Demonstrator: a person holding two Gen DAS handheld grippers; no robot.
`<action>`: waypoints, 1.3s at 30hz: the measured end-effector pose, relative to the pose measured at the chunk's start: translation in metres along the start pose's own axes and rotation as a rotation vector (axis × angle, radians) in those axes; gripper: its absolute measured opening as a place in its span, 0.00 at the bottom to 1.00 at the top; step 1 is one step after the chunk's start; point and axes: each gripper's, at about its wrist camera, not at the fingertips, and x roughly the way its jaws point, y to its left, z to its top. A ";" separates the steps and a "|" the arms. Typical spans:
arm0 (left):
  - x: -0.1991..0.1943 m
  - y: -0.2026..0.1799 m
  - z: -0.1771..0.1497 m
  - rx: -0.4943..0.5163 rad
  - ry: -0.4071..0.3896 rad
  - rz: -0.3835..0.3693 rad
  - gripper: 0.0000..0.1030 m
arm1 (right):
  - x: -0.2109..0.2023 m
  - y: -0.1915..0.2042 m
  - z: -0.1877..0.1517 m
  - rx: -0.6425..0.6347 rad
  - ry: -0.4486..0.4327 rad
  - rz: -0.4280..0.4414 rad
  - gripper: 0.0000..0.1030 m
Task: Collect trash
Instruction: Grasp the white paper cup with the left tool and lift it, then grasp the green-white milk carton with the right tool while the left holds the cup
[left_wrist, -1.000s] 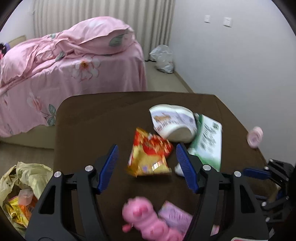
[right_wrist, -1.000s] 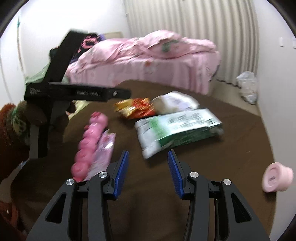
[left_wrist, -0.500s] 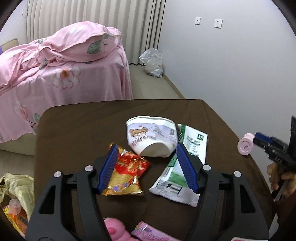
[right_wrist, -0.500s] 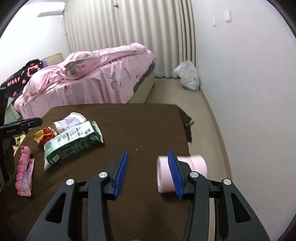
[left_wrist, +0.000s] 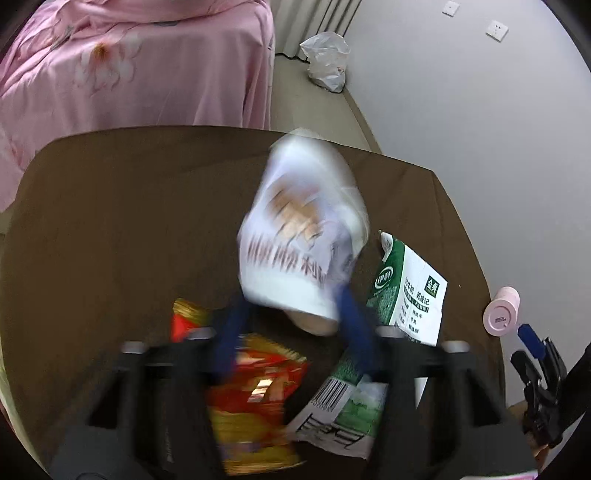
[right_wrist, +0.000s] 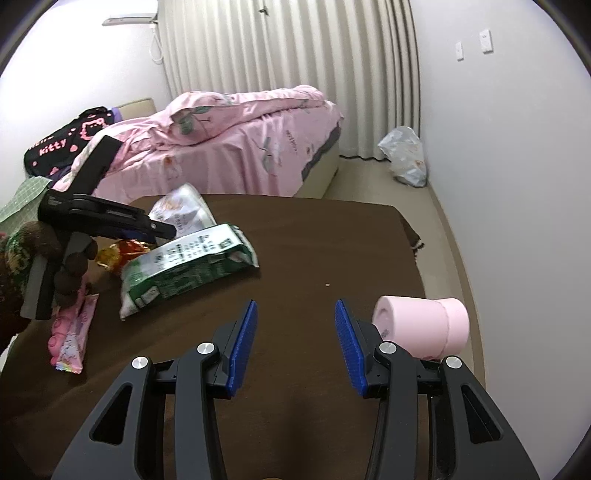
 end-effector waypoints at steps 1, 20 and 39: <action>-0.003 0.000 -0.003 -0.003 -0.010 -0.003 0.24 | -0.002 0.003 0.000 -0.008 -0.004 0.005 0.40; -0.075 0.032 -0.032 0.017 -0.211 -0.009 0.55 | 0.052 0.130 0.030 -0.147 0.071 0.186 0.40; -0.007 0.032 0.020 -0.127 -0.015 -0.115 0.42 | 0.030 0.070 0.006 -0.123 0.070 0.027 0.40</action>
